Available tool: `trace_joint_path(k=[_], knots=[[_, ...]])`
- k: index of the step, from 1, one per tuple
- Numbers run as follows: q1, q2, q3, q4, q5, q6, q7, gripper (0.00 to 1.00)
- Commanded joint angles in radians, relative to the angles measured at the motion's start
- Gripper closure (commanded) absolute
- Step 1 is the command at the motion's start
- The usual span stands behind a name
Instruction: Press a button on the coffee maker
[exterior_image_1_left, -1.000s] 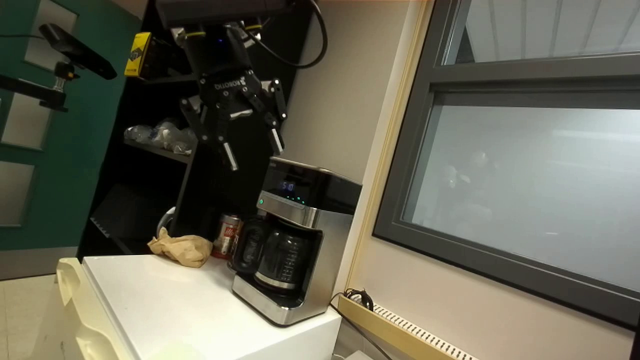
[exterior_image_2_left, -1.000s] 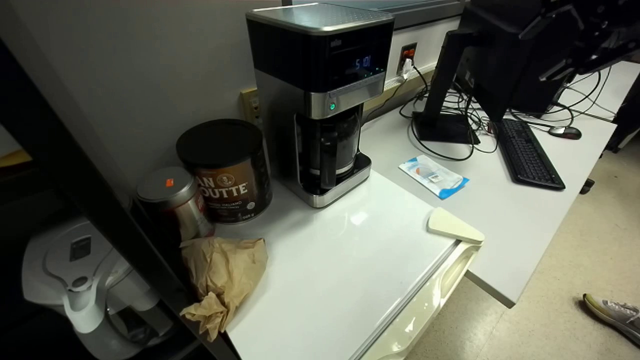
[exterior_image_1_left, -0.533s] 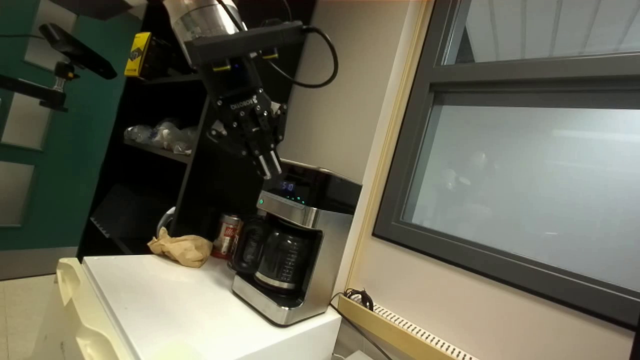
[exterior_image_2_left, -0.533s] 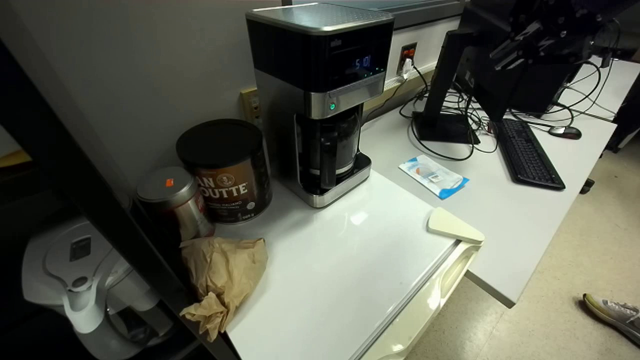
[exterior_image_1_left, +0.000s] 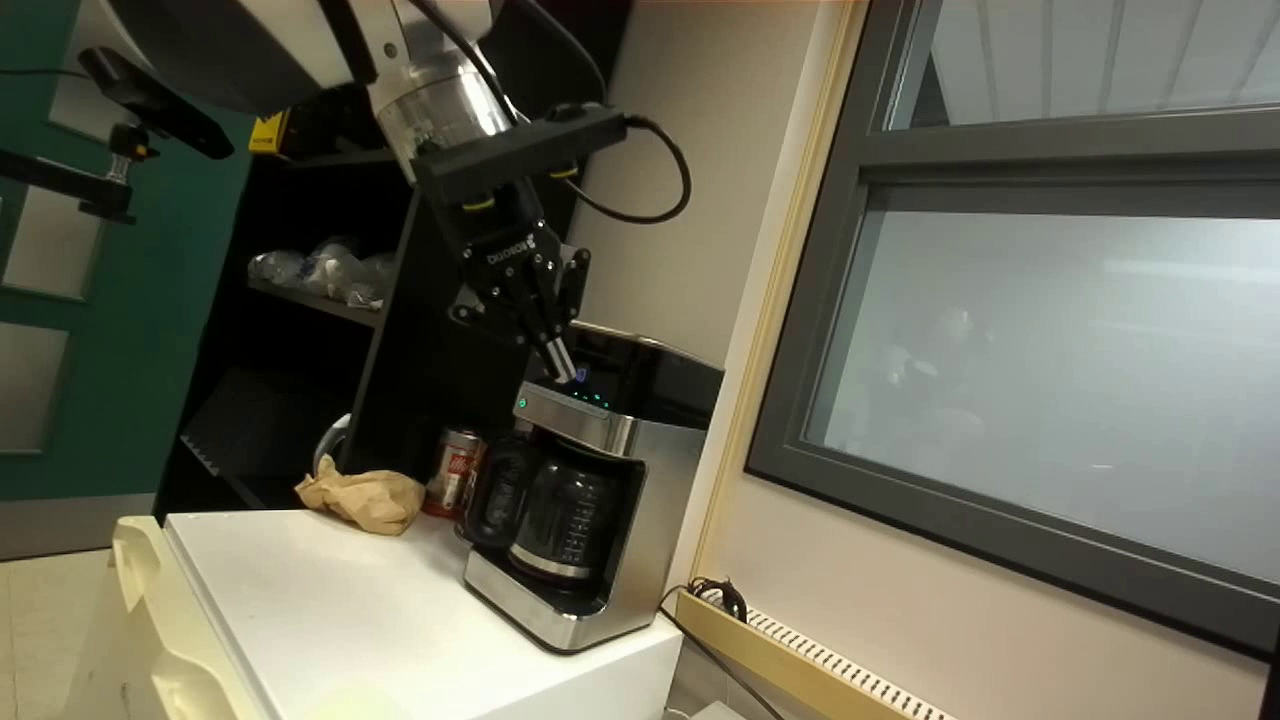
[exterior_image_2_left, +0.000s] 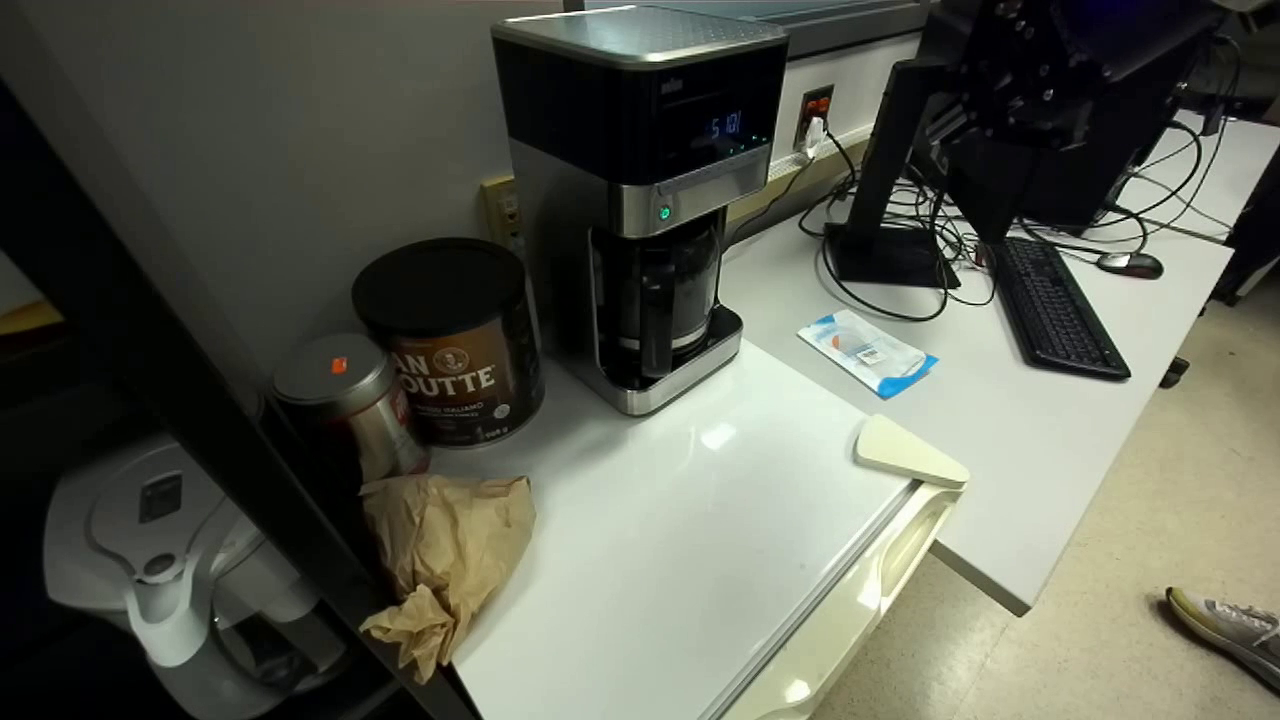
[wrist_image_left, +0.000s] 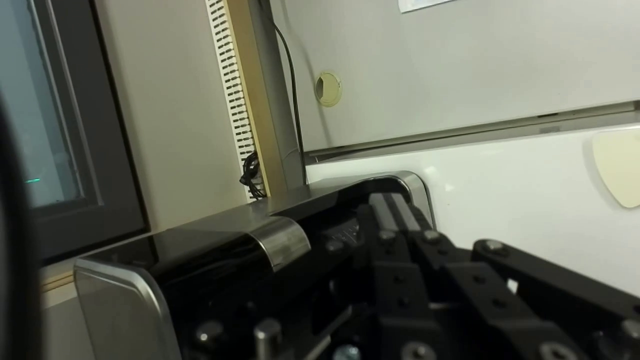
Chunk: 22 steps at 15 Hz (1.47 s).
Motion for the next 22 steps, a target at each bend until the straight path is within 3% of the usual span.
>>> trace_joint_path(k=[1, 13, 22], knots=[[0.010, 0.072, -0.014, 0.076, -0.050, 0.031, 0.055, 0.98], [0.020, 0.232, 0.004, 0.259, -0.032, 0.020, 0.058, 0.98], [0.012, 0.362, 0.066, 0.441, 0.036, -0.011, 0.003, 0.98]])
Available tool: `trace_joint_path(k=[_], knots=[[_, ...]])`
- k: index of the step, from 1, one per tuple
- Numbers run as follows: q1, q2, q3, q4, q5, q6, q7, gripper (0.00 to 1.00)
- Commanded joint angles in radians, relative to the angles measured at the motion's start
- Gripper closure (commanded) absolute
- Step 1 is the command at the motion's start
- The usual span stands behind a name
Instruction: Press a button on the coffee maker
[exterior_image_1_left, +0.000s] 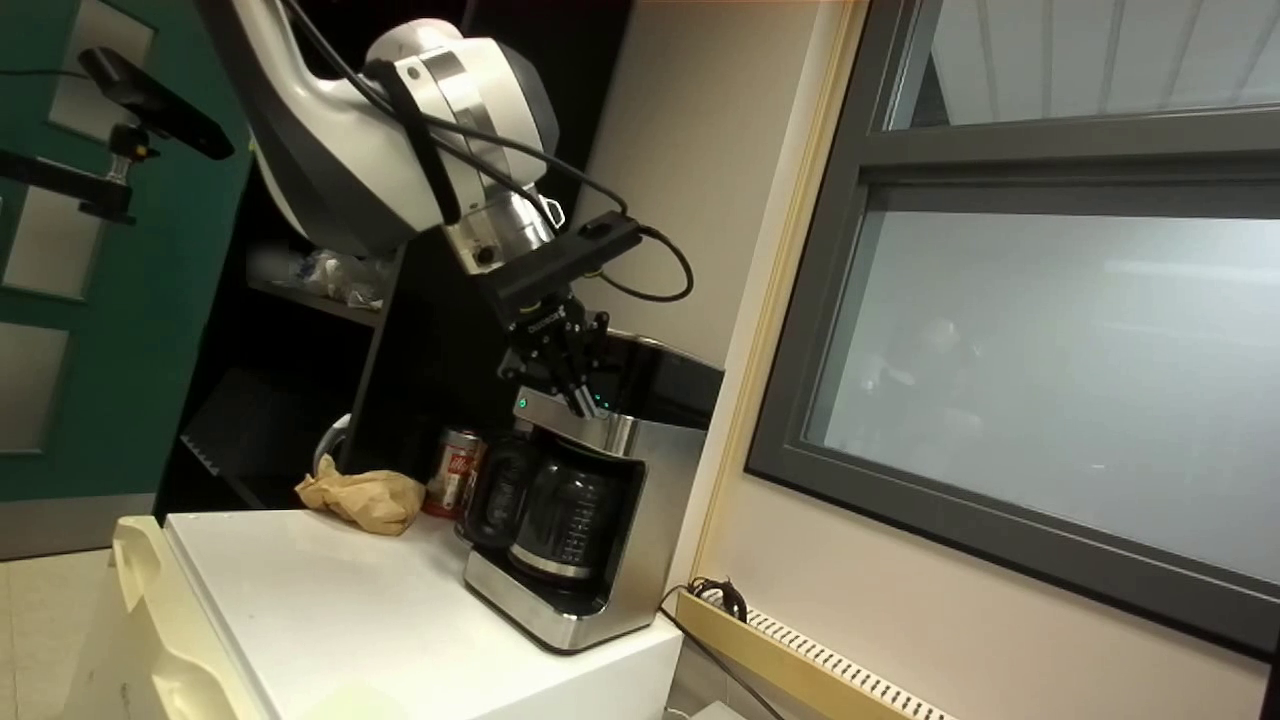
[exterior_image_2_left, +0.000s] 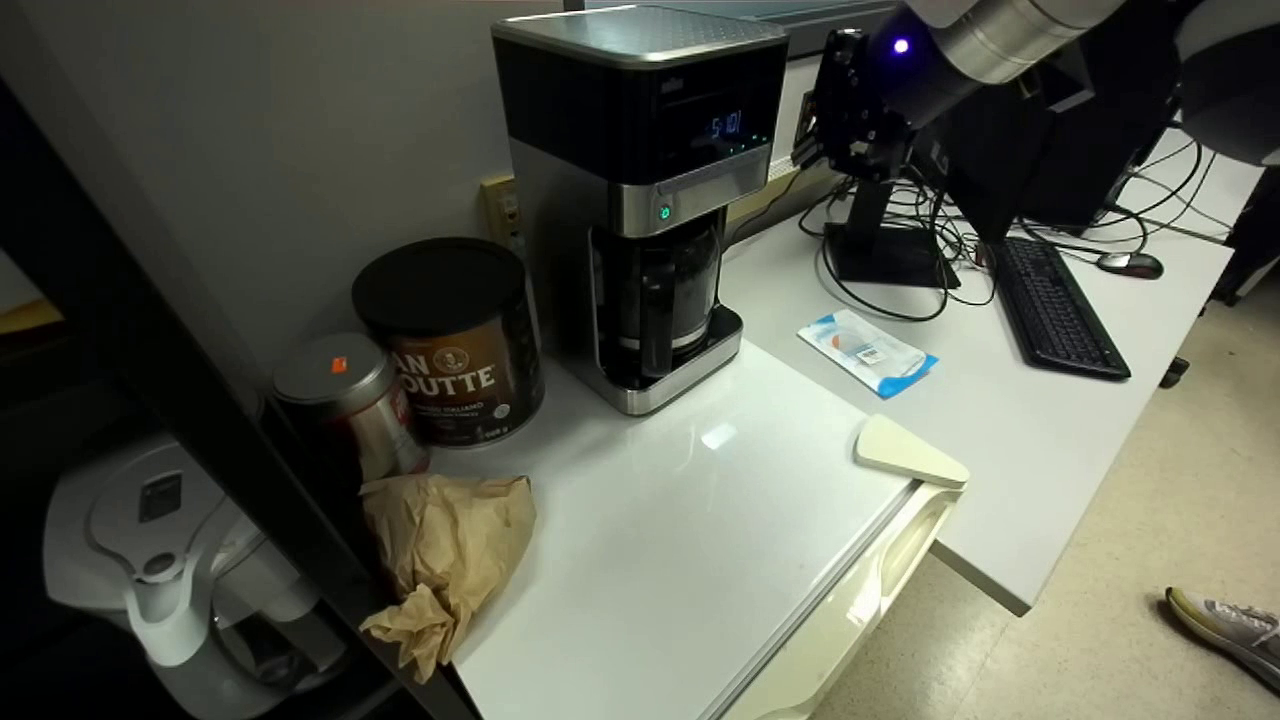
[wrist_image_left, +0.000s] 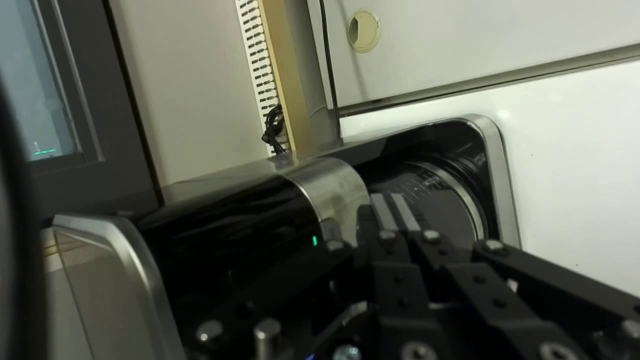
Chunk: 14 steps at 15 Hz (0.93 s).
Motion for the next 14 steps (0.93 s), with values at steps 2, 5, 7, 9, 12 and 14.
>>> trace_joint_path(k=[2, 5, 7, 9, 12, 14], knots=[[0.007, 0.088, 0.019, 0.125, 0.079, -0.017, -0.067, 0.98], [0.010, 0.123, 0.021, 0.172, 0.134, -0.026, -0.106, 0.98], [0.012, 0.138, 0.019, 0.194, 0.158, -0.027, -0.127, 0.98], [0.012, 0.142, 0.019, 0.203, 0.179, -0.031, -0.145, 0.98], [0.014, 0.145, 0.019, 0.208, 0.201, -0.036, -0.164, 0.98], [0.012, 0.125, 0.020, 0.174, 0.202, -0.022, -0.177, 0.98]])
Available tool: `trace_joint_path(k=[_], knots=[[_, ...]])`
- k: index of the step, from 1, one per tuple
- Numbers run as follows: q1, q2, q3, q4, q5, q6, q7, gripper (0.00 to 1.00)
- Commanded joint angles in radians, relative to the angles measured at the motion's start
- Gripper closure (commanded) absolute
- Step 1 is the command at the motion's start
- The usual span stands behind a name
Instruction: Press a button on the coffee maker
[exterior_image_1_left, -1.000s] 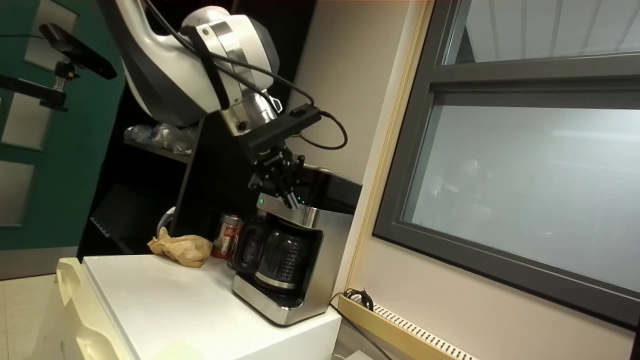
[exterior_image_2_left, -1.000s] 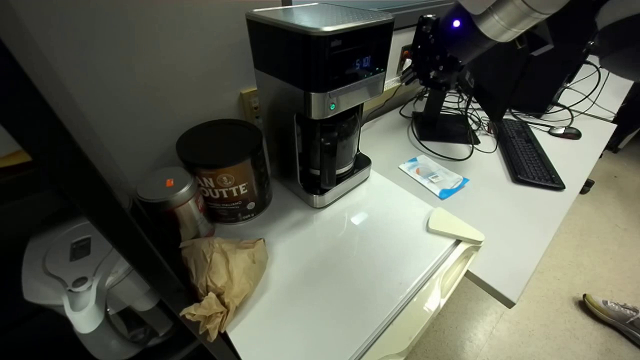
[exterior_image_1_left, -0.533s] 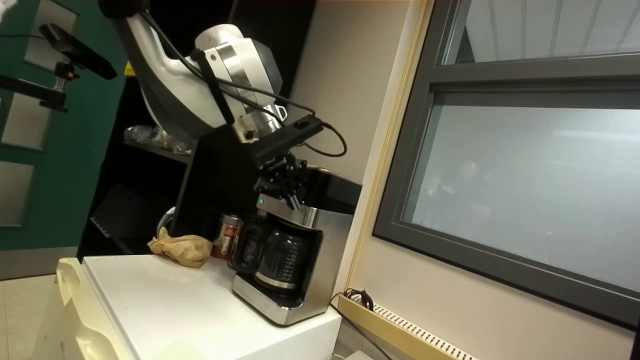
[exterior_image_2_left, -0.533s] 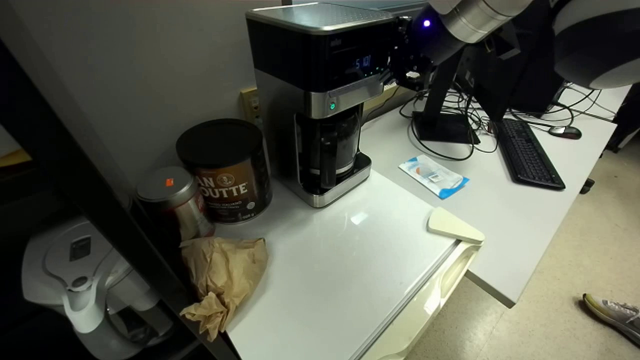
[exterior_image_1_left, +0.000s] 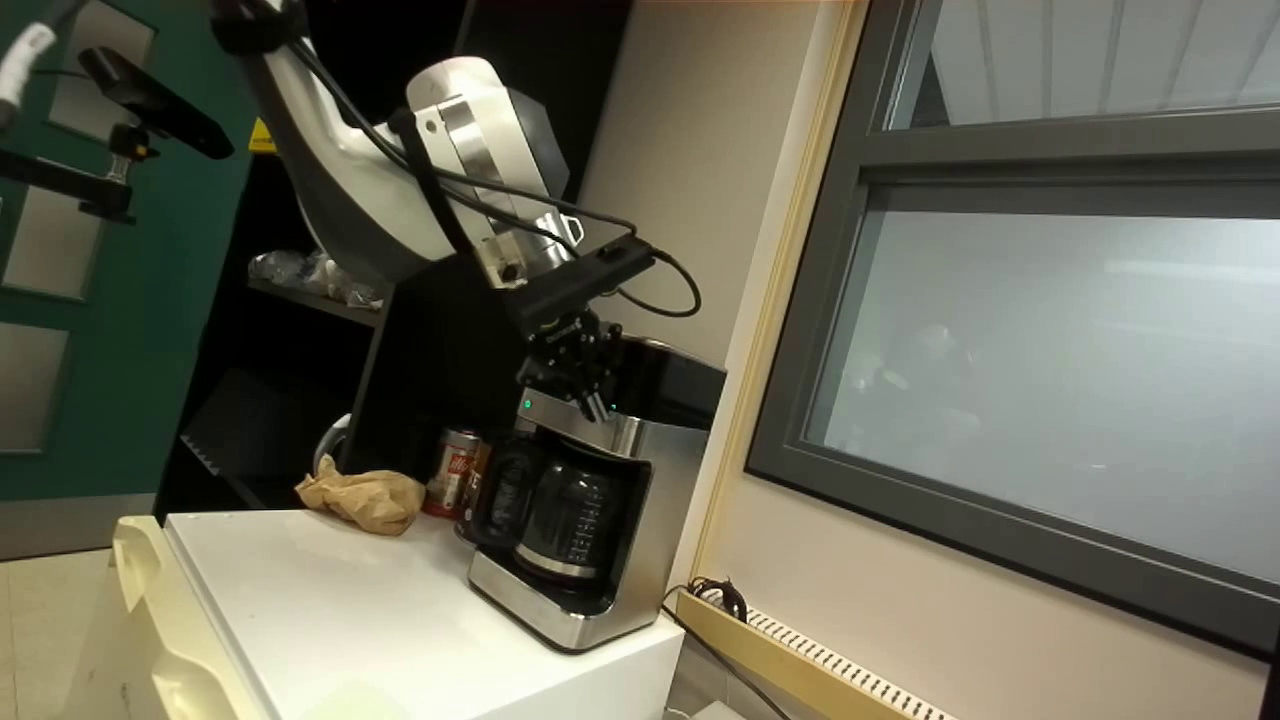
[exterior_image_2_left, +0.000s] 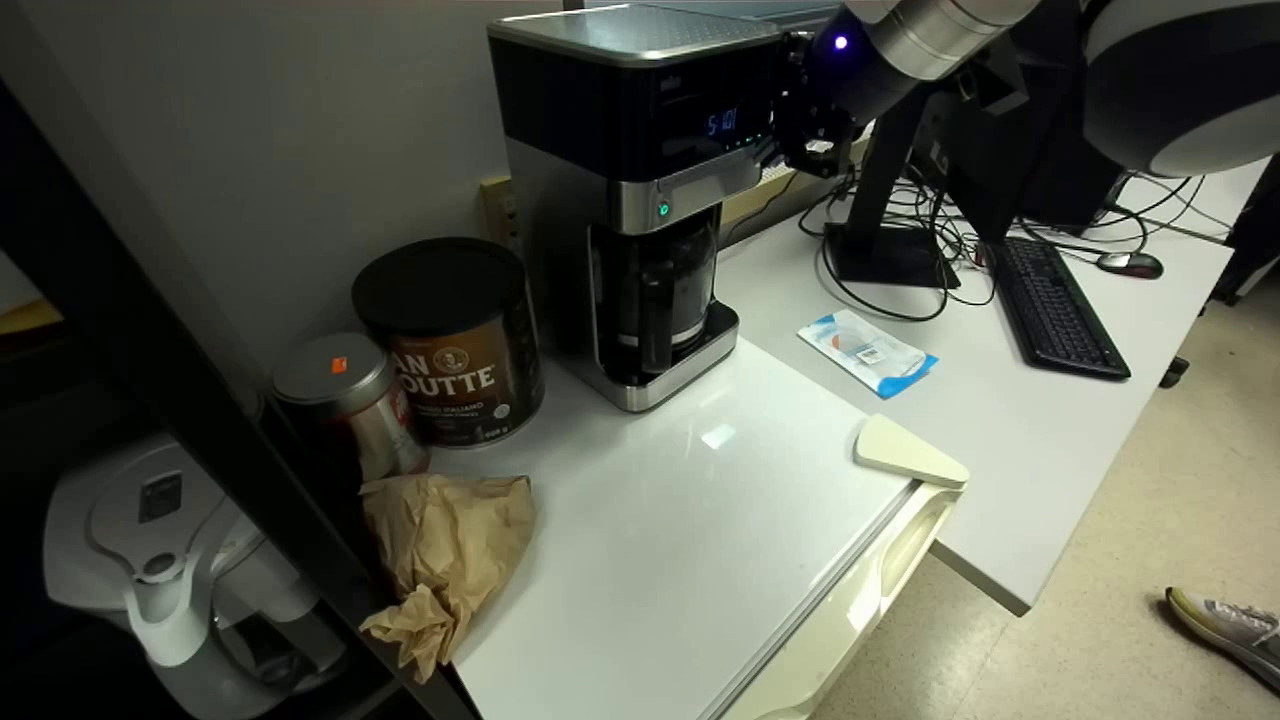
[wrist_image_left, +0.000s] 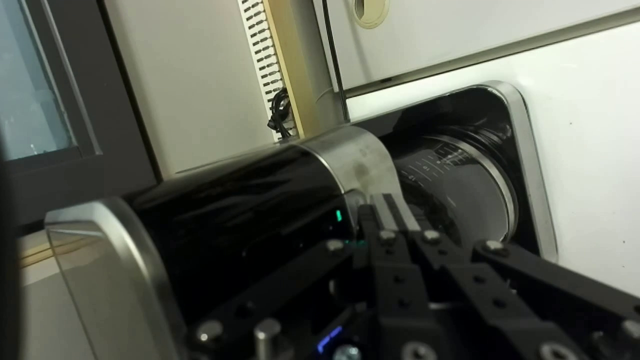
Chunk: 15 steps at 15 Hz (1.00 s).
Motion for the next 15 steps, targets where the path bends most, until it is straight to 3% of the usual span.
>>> trace_joint_path(k=[1, 8, 15], knots=[[0.008, 0.006, 0.000, 0.005, 0.021, 0.015, -0.056, 0.98], [0.028, -0.099, -0.020, -0.182, -0.116, 0.103, -0.042, 0.98], [0.054, -0.178, -0.063, -0.266, -0.322, 0.125, 0.017, 1.00]])
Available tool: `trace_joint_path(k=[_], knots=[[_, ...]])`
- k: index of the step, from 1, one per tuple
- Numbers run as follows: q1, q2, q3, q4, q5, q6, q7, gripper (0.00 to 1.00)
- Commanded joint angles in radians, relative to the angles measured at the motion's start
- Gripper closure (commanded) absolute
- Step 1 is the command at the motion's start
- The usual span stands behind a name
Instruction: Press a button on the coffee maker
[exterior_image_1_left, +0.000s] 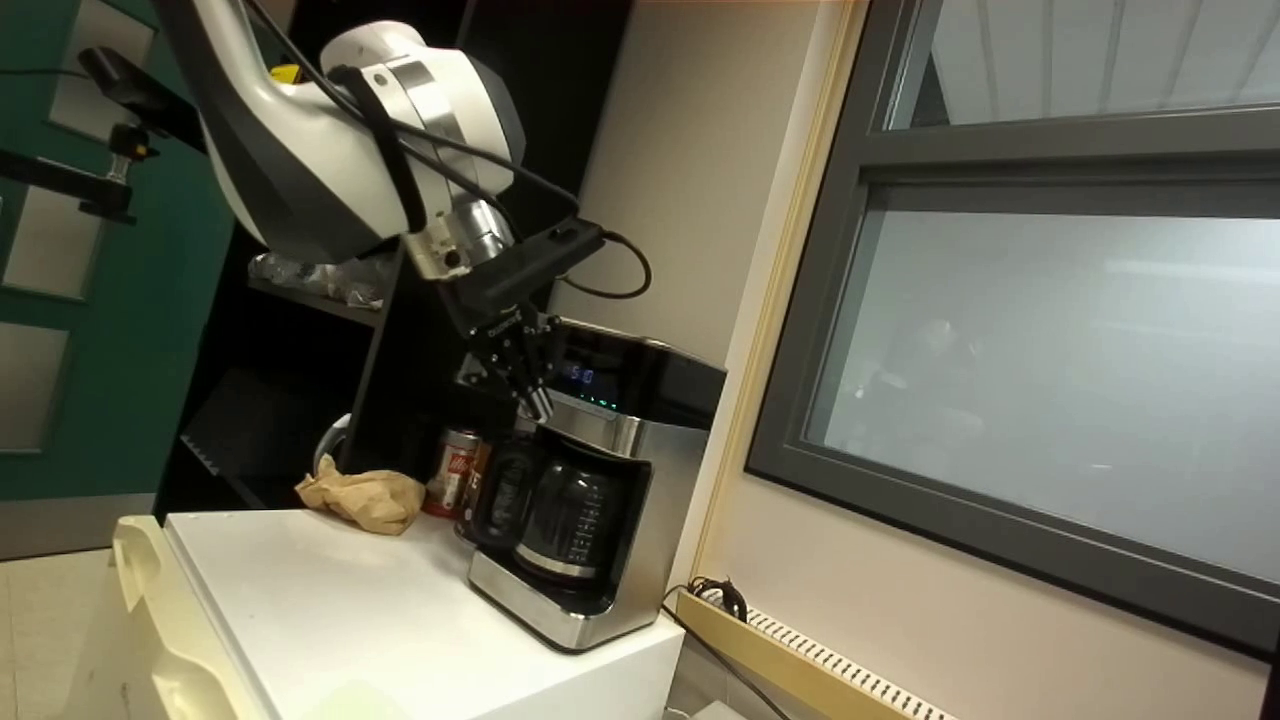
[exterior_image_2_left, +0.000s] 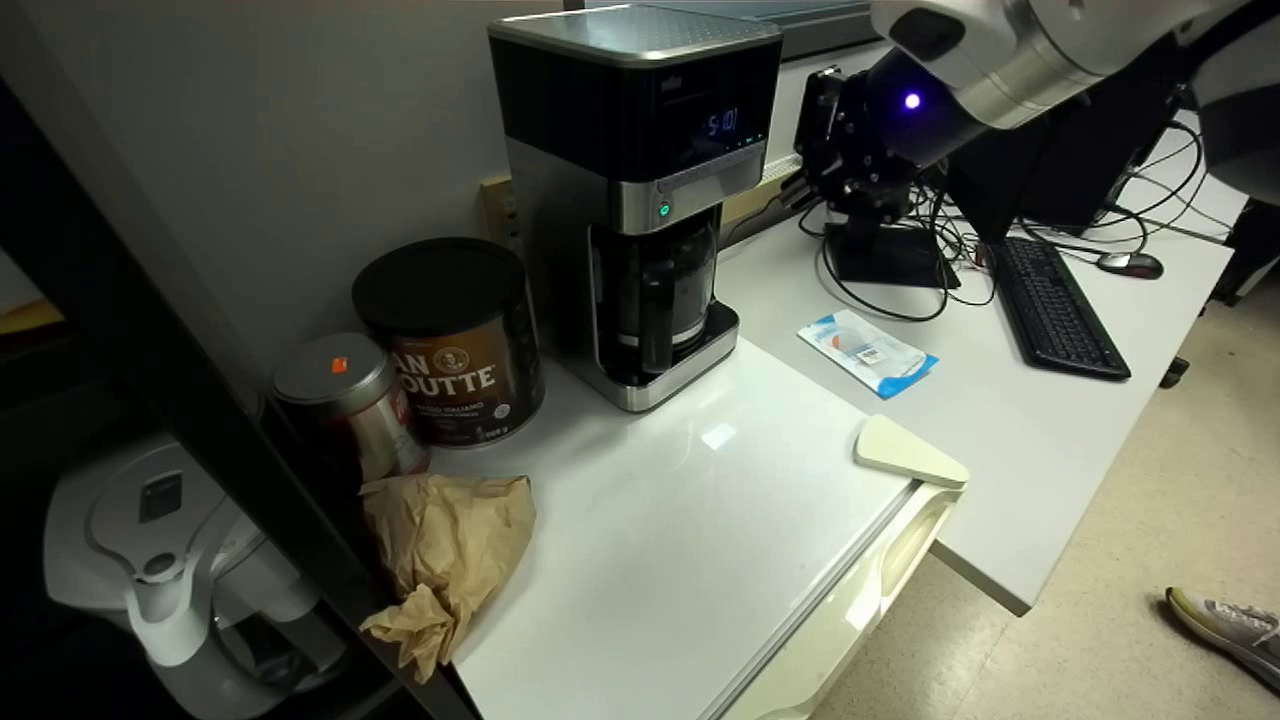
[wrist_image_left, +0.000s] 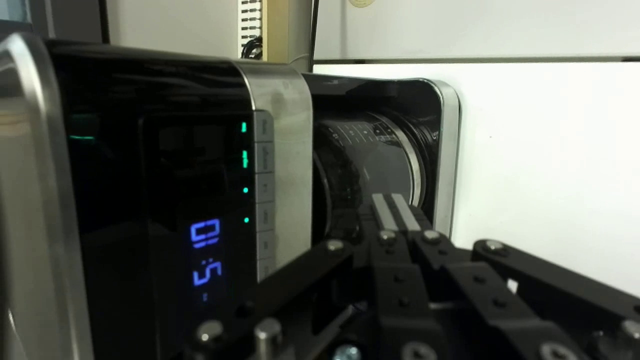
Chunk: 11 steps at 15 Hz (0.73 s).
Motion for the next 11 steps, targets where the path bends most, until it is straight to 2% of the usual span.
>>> trace_joint_path(k=[1, 6, 11], knots=[[0.025, -0.067, -0.037, -0.066, -0.101, 0.024, 0.052, 1.00], [0.024, -0.103, -0.036, -0.096, -0.210, 0.022, 0.110, 1.00], [0.016, -0.121, -0.026, -0.114, -0.262, 0.018, 0.144, 1.00]])
